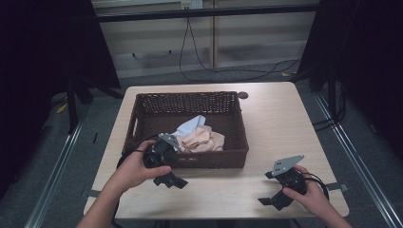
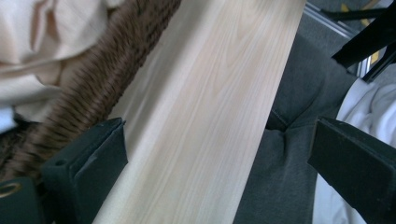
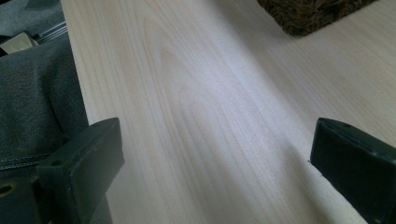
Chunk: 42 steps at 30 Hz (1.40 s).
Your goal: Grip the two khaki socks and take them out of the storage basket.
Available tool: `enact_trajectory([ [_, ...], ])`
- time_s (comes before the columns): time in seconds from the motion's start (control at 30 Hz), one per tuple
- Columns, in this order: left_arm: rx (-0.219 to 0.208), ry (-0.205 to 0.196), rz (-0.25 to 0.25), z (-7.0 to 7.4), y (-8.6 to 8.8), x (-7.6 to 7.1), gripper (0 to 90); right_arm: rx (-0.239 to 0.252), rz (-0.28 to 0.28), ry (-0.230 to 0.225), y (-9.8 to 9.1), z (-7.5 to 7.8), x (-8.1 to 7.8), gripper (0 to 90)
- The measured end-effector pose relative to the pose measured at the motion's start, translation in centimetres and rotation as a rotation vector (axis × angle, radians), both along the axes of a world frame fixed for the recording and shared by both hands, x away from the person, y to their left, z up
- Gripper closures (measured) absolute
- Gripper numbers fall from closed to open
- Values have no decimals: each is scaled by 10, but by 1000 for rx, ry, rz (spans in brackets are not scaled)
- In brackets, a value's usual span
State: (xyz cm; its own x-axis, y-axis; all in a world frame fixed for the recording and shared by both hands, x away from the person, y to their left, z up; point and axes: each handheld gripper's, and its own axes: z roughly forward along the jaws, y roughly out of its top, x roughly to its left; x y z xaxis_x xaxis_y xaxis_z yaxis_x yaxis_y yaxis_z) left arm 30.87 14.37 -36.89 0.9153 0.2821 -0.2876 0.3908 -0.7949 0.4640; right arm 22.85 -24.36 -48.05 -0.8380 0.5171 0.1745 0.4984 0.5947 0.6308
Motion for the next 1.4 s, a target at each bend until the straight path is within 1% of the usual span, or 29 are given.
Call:
enact_trajectory([
  [0.03, -4, 4, 15, 2, 0, 1, 41, -1, 0, 1, 0, 0, 0, 23],
  [0.07, 3, -2, 8, 5, 0, 4, 41, -1, 1, 7, 0, 0, 0, 23],
  [0.1, 8, 2, 12, 7, 0, 7, 41, -2, 0, 6, 1, 0, 0, 23],
  [0.13, -2, 3, 41, 10, -1, 10, 41, -6, 11, 2, 1, -1, 0, 23],
  [0.17, 11, -6, 29, 12, -1, 13, 41, -6, 14, 5, 1, -1, 0, 23],
  [0.2, 15, -6, 34, 13, -2, 15, 40, -7, 15, 5, 1, -1, 0, 23],
  [0.23, 12, -6, 43, 14, -3, 17, 40, -7, 18, -1, 1, -1, 0, 23],
  [0.27, 0, -2, 70, 14, -4, 18, 40, -6, 19, -2, 1, -1, 0, 23],
  [0.3, 9, -8, 58, 14, -4, 22, 39, -6, 19, 0, 1, -1, 0, 23],
  [0.37, 10, -14, 72, 14, -6, 27, 38, -5, 16, 1, 1, -1, 0, 23],
  [0.4, 20, -14, 77, 15, -7, 30, 37, -5, 17, 0, 1, -1, 0, 23],
  [0.43, 11, -10, 92, 13, -8, 32, 37, -5, 17, 0, 1, -1, 0, 23],
  [0.47, 23, -9, 91, 13, -9, 35, 37, -4, 17, 2, 1, -1, 0, 23],
  [0.5, 26, -10, 99, 12, -10, 38, 37, -5, 19, 1, 1, -1, 0, 23],
  [0.53, 27, -5, 119, 11, -12, 41, 36, -6, 19, 0, 1, -1, 0, 23],
  [0.57, 27, -5, 119, 11, -12, 41, 36, -6, 19, 0, 1, -1, 0, 23],
  [0.6, 30, 1, 129, 10, -12, 44, 36, -6, 18, 1, 1, -1, 0, 23],
  [0.63, 32, 2, 154, 9, -14, 48, 34, -6, 19, 1, 1, -1, 0, 23],
  [0.67, 38, -5, 165, 8, -15, 51, 34, -6, 18, 2, 1, -1, 0, 23],
  [0.7, 39, -2, 184, 7, -16, 54, 34, -8, 19, 2, 1, -1, 0, 23],
  [0.73, 48, -10, 190, 7, -17, 58, 34, -8, 19, 2, 1, -1, 0, 23],
  [0.77, 48, -25, 231, 5, -19, 65, 34, -6, 19, 0, 2, -1, 0, 23],
  [0.83, 55, -29, 257, 4, -20, 71, 34, -6, 16, 4, 2, -1, 0, 23],
  [0.93, 62, -30, 274, 2, -22, 77, 34, -6, 16, 5, 2, -1, 0, 23],
  [1.03, 78, -28, 298, -1, -24, 85, 35, -1, 18, 6, 2, -2, 0, 23],
  [1.07, 77, -19, 319, -4, -25, 91, 36, 0, 18, 8, 2, -2, 0, 23],
  [1.13, 86, -21, 331, -9, -26, 96, 46, -2, 23, 5, 2, -2, 0, 23],
  [1.23, 103, -18, 346, -15, -26, 103, 71, -2, 19, 5, 2, -1, 0, 23],
  [1.4, 103, -9, 356, -26, -30, 114, 125, -1, 16, 5, 2, -1, 0, 23],
])
